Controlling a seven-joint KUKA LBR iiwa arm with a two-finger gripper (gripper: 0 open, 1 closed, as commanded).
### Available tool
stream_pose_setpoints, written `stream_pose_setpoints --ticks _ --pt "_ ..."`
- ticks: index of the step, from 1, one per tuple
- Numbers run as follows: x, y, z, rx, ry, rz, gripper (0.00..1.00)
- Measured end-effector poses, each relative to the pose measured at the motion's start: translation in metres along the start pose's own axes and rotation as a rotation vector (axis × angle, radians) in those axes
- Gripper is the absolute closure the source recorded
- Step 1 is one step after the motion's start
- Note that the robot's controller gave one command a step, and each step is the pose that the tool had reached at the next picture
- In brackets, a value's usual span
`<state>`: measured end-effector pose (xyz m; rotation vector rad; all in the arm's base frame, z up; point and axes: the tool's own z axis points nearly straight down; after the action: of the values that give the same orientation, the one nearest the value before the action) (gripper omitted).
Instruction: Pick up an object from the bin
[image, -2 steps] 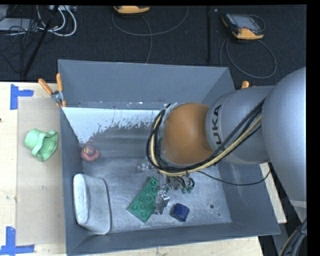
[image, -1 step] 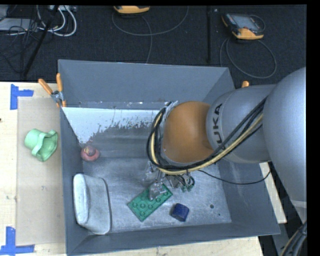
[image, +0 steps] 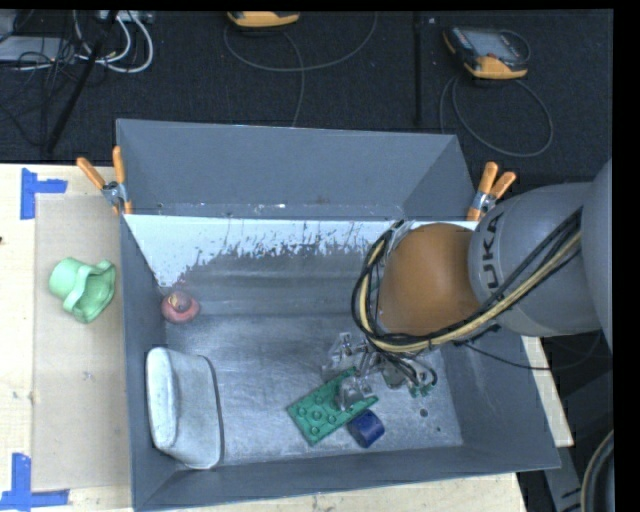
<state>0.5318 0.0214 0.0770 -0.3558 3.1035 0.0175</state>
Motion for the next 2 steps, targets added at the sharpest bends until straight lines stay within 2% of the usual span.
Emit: stream_pose_setpoints --ticks 1,2 --pt "-0.0077 -0.0320 -0.1309 0.011 0.010 -0.105 1.00" --pt "-0.0058 -0.0314 -0.1260 0.007 0.019 -0.102 0.00"
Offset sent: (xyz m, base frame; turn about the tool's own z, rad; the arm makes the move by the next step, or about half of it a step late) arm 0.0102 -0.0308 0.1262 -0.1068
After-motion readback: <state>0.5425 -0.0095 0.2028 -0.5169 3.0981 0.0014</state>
